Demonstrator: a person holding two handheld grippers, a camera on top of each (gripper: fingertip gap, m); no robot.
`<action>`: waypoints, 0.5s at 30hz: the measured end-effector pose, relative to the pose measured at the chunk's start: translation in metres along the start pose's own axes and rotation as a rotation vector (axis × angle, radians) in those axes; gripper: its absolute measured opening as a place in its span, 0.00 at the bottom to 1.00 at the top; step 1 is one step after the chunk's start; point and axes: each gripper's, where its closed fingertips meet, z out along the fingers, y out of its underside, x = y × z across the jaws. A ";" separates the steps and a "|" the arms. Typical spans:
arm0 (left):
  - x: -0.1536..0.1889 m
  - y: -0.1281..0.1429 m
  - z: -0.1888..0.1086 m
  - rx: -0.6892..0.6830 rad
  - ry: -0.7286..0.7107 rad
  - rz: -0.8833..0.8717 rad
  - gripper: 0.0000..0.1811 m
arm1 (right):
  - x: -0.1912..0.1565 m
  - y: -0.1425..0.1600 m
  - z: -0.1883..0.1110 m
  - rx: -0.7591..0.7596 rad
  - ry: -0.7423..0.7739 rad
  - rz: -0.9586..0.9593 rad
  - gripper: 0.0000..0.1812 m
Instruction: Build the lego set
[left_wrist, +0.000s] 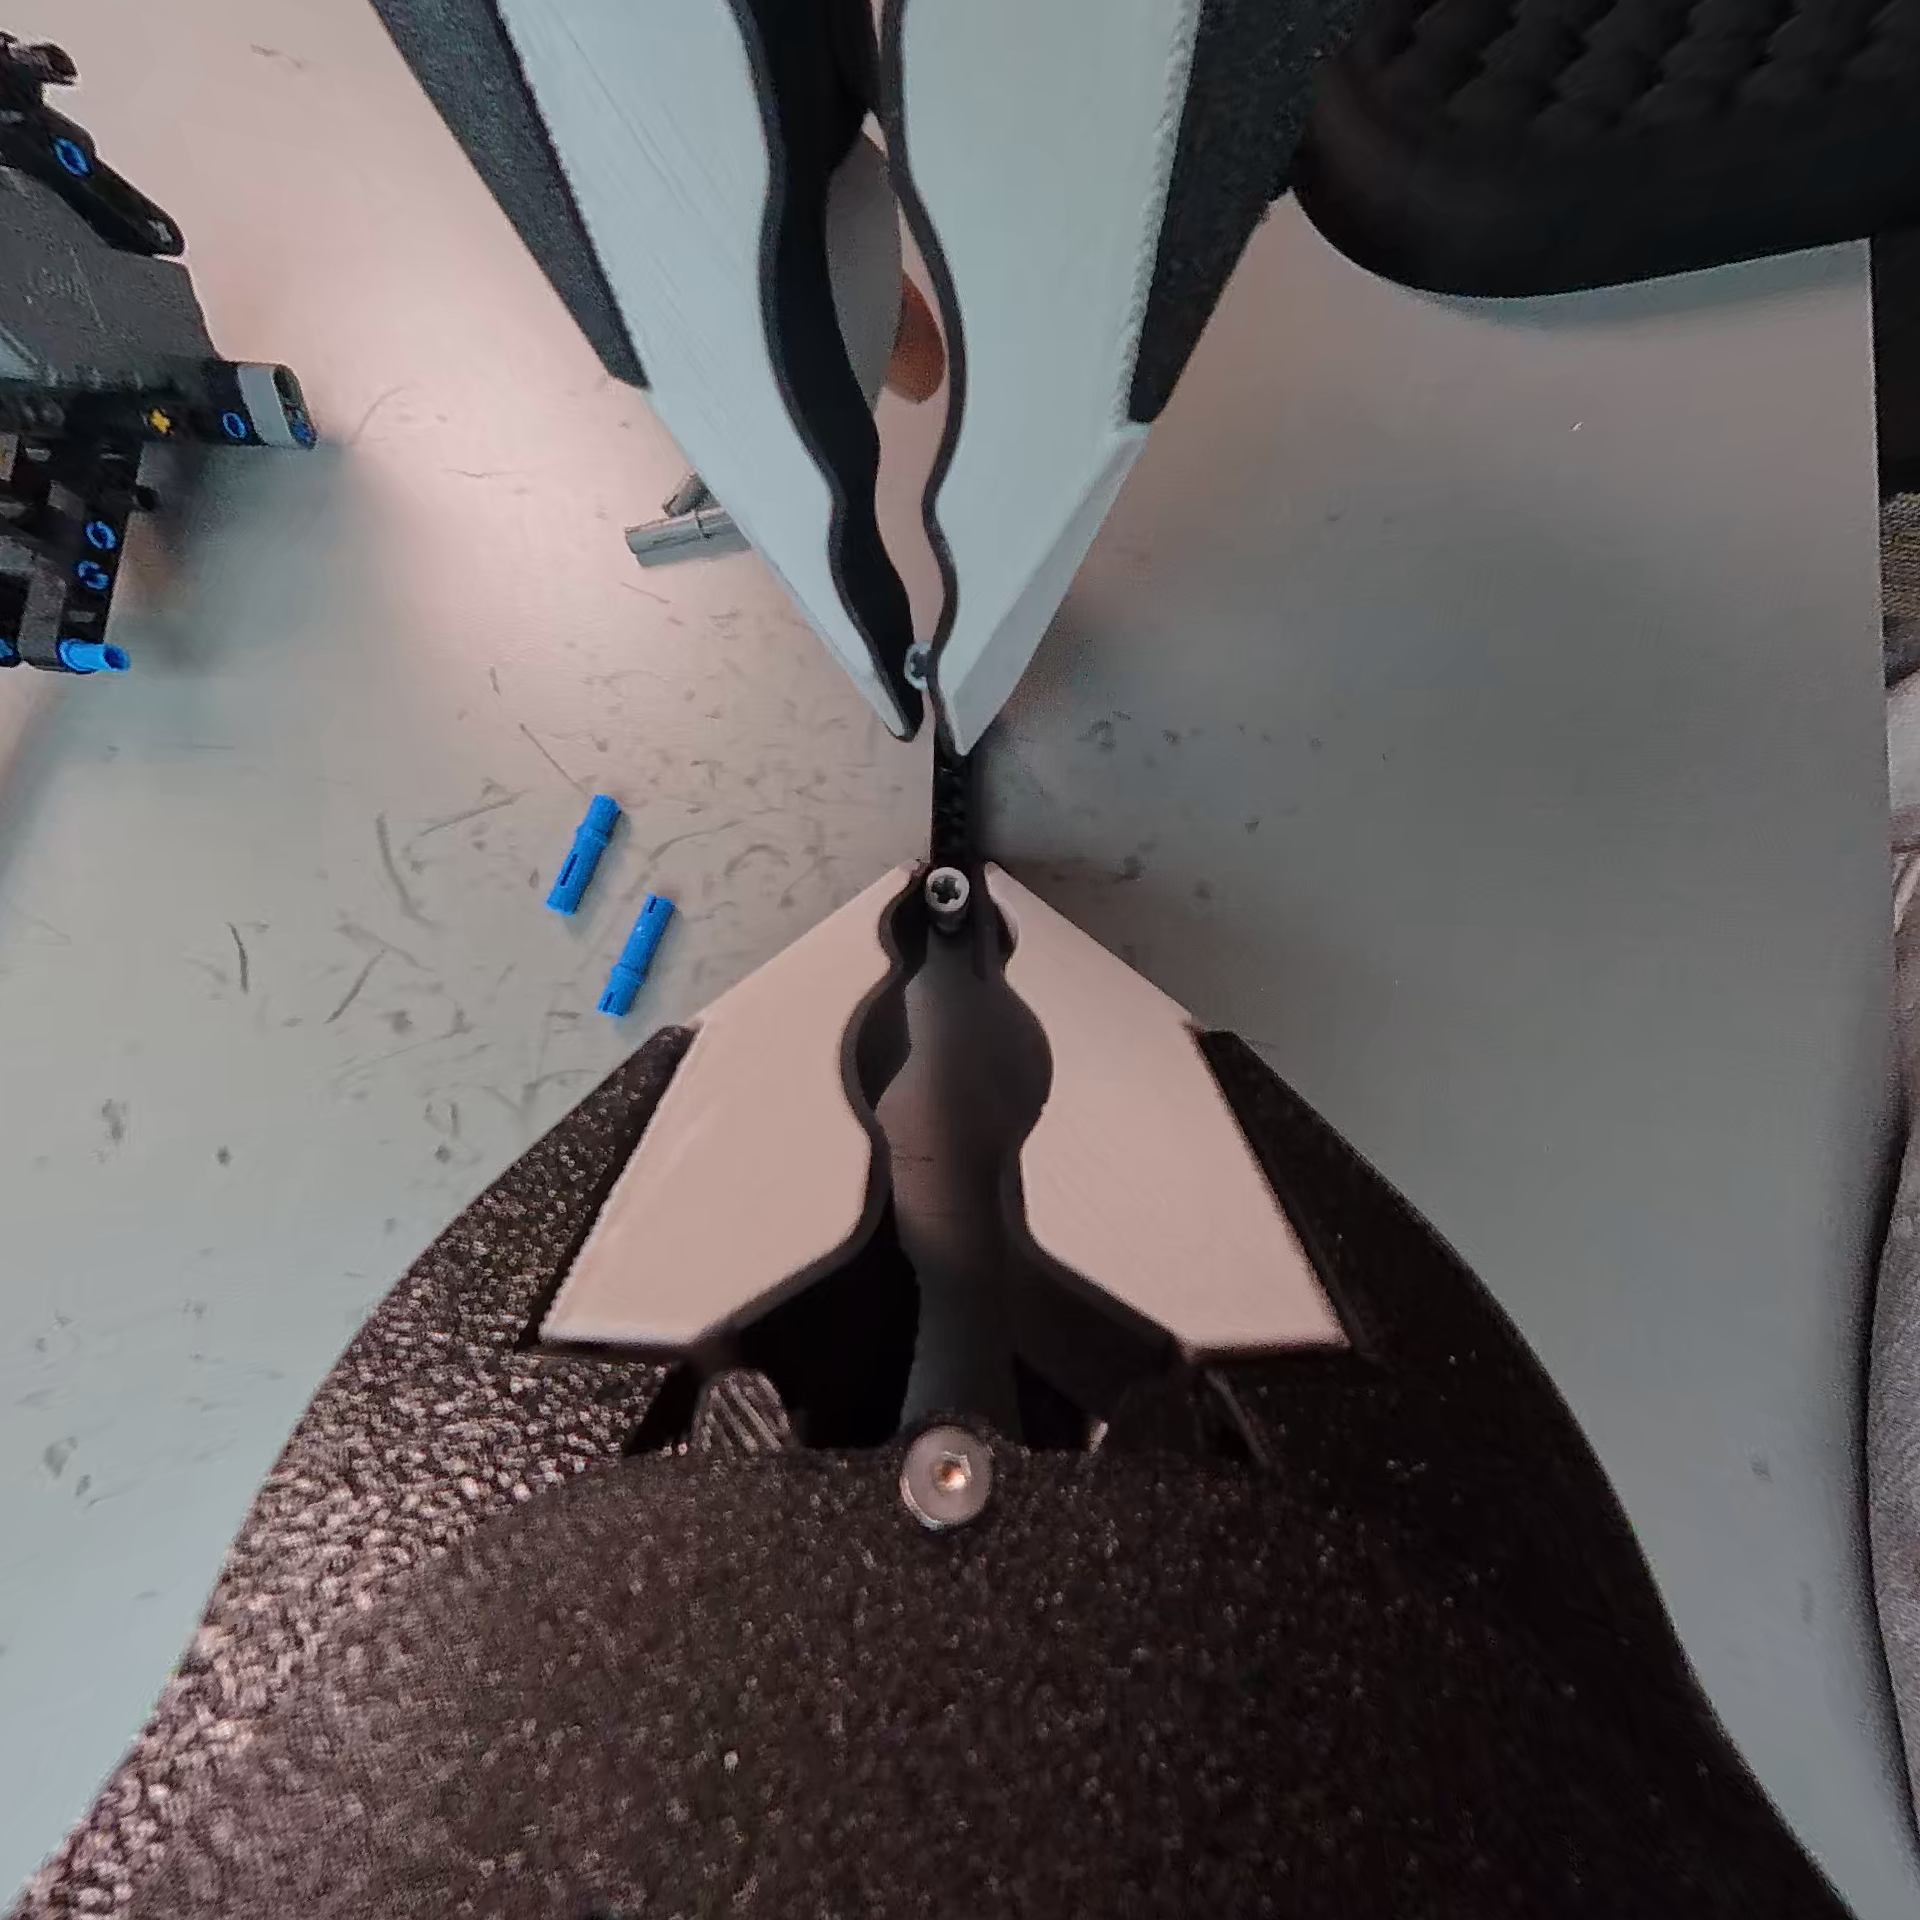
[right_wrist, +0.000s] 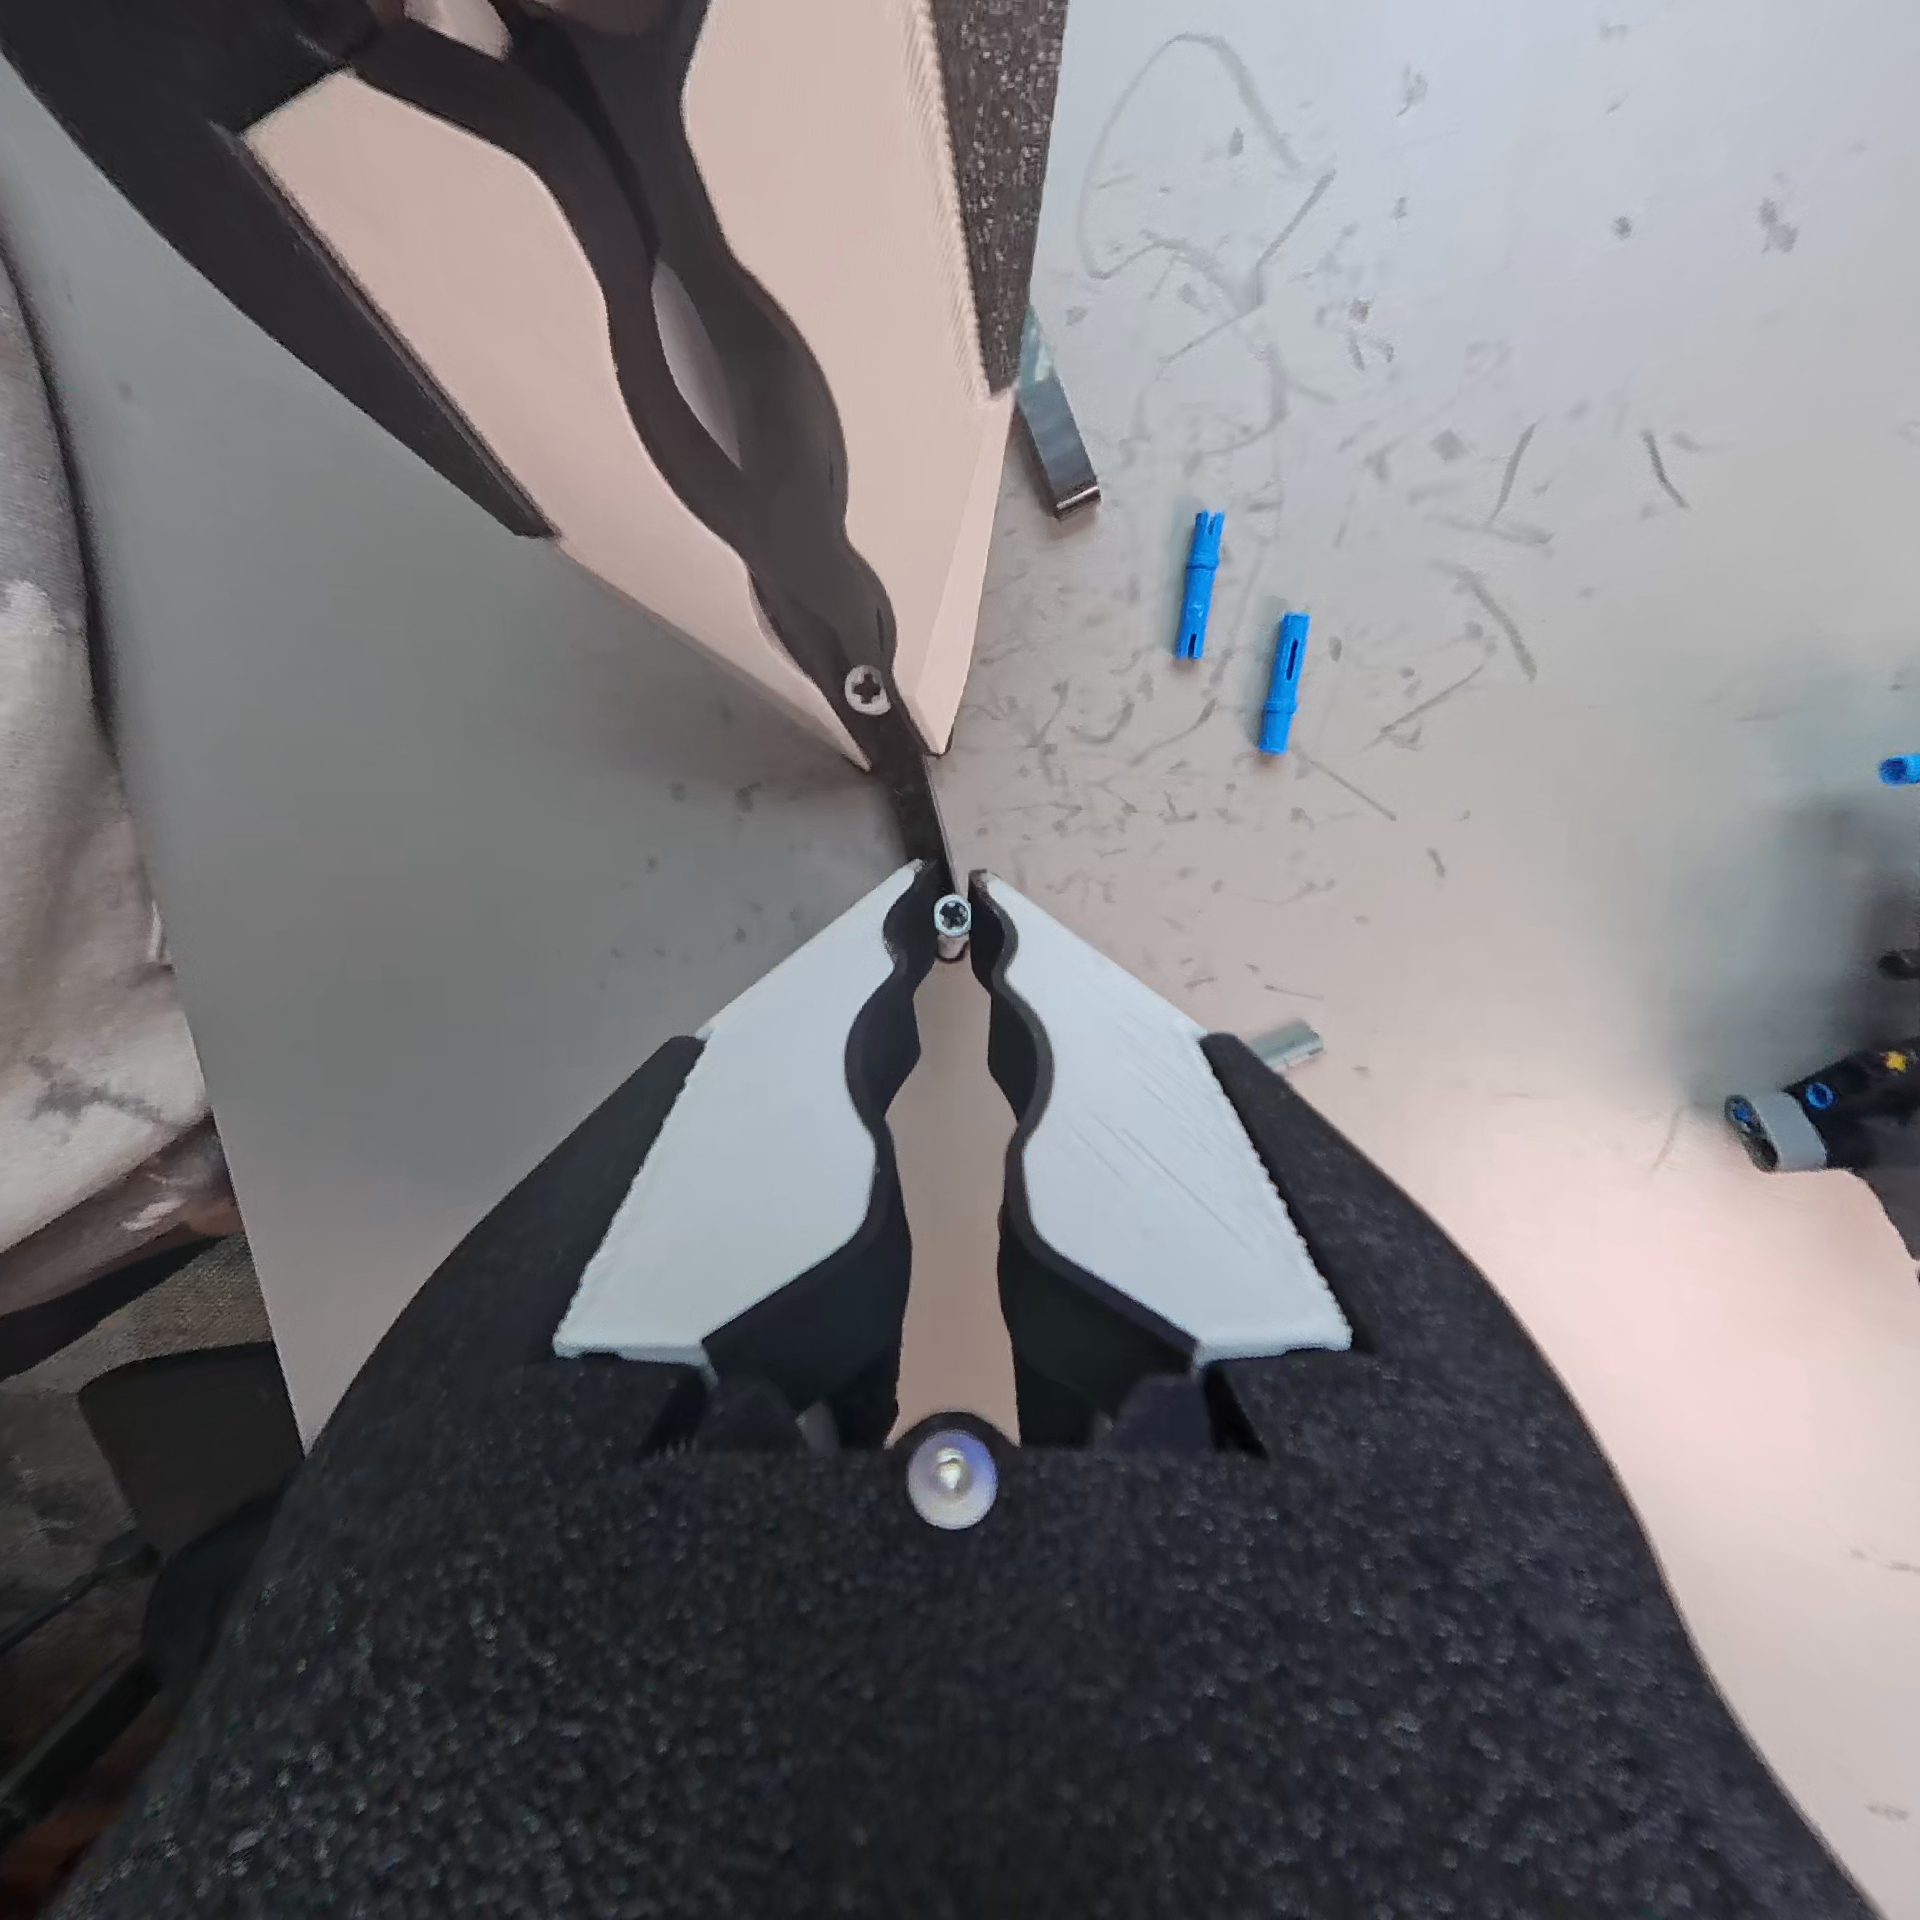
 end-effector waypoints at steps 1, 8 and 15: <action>0.000 0.000 0.000 0.001 0.004 -0.009 0.04 | -0.003 0.000 0.001 0.005 -0.016 -0.012 0.03; 0.000 0.000 0.000 0.001 0.022 -0.026 0.04 | 0.001 -0.002 -0.003 0.203 -0.013 0.117 0.03; 0.000 0.000 0.000 0.002 0.031 -0.035 0.04 | 0.000 0.004 -0.009 0.386 0.062 0.158 0.04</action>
